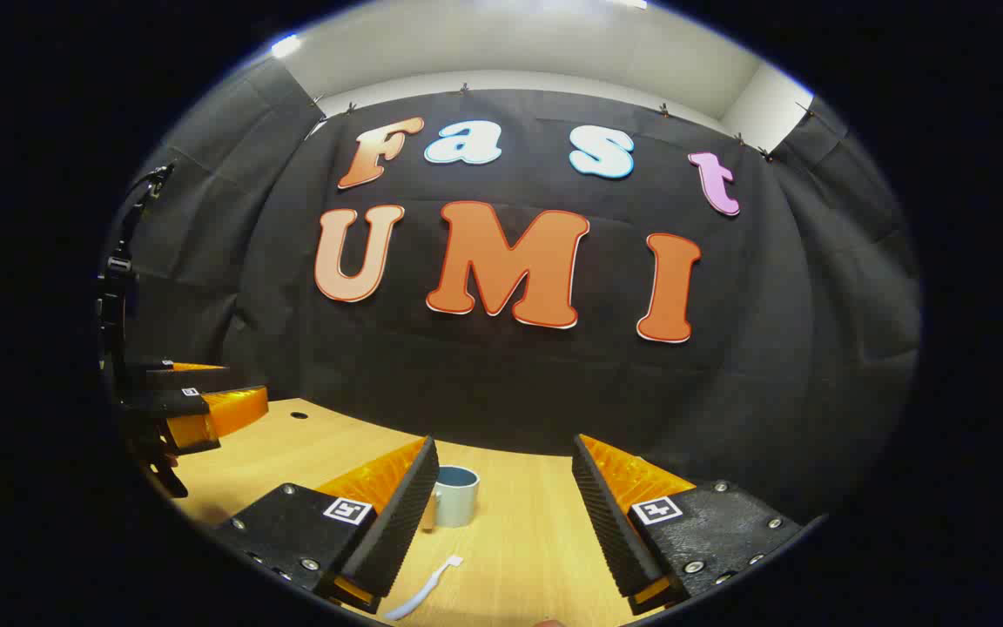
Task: Put the toothbrush and toothpaste on the desktop into the cup, then pick up the cup and place it on the coaster on the desktop.
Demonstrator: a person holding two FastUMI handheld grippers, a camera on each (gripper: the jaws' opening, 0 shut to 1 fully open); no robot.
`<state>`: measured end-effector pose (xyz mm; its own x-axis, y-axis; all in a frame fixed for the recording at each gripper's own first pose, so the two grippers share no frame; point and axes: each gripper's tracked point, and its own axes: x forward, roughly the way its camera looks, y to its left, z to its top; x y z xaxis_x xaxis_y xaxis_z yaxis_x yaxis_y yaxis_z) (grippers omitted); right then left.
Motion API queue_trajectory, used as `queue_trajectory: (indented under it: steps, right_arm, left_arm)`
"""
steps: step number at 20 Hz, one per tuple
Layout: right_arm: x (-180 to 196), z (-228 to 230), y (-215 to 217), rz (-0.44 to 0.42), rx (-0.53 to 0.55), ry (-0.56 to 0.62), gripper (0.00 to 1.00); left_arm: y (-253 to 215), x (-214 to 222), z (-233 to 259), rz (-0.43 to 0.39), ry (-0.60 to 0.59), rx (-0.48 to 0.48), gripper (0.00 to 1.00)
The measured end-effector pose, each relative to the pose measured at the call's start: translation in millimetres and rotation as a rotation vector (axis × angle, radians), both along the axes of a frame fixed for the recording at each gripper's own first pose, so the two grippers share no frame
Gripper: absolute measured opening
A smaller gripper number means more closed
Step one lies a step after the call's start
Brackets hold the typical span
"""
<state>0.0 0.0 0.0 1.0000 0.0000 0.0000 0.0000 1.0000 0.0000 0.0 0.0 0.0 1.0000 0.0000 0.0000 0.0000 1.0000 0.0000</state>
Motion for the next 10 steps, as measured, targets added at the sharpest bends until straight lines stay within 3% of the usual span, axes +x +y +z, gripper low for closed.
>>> queue_trajectory:
  steps: [10]
  right_arm:
    - [-30, 0, 44, 0.067, 0.043, 0.100, 0.90]
  left_arm:
    - [11, -33, 17, -0.004, 0.012, 0.025, 0.98]
